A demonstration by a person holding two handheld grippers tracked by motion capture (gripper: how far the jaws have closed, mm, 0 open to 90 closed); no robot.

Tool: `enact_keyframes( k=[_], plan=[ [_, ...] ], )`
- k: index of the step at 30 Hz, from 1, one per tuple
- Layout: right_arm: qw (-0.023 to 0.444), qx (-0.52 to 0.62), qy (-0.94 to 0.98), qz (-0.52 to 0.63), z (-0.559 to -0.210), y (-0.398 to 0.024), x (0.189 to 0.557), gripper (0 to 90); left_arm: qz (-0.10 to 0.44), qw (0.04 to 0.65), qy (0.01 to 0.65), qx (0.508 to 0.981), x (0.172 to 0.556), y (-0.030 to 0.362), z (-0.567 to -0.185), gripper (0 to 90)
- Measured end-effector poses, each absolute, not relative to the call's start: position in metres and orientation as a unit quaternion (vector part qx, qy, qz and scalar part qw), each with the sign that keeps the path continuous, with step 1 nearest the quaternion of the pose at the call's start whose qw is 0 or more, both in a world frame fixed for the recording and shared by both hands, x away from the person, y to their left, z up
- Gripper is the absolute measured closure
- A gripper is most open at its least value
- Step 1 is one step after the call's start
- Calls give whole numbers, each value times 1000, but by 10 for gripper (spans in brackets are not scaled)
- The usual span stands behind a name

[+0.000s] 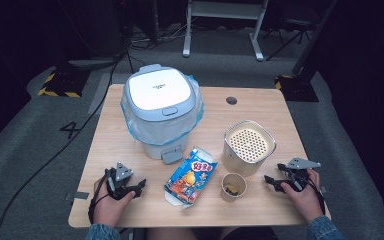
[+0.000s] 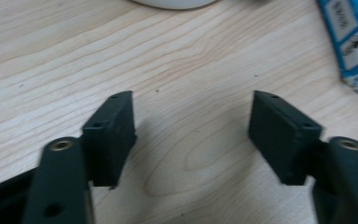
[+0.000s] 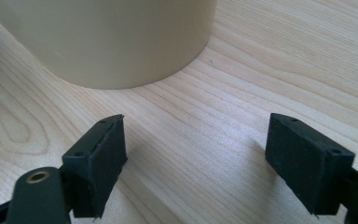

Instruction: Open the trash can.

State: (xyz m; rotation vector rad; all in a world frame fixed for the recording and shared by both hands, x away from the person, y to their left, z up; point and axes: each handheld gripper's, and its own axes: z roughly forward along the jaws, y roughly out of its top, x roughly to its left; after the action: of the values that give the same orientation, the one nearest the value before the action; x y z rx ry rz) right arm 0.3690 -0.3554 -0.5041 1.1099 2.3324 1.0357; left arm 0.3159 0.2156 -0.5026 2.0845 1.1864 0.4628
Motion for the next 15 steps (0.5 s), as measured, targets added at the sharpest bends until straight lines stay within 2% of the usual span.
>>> enact_keyframes(
  k=[6,8,13,15],
  plan=[
    [178,392,825,366,-504,-355,369,202,152,366,462,794,321,221,-490,441],
    [177,389,826,367,-504,-356,369,204,128,399,457,784,319,226,-477,462],
    [174,385,828,368,-504,-356,370,205,120,406,440,792,315,232,-458,598],
    [174,385,828,368,-504,-356,370,205,118,421,412,799,315,234,-444,684]
  ],
)
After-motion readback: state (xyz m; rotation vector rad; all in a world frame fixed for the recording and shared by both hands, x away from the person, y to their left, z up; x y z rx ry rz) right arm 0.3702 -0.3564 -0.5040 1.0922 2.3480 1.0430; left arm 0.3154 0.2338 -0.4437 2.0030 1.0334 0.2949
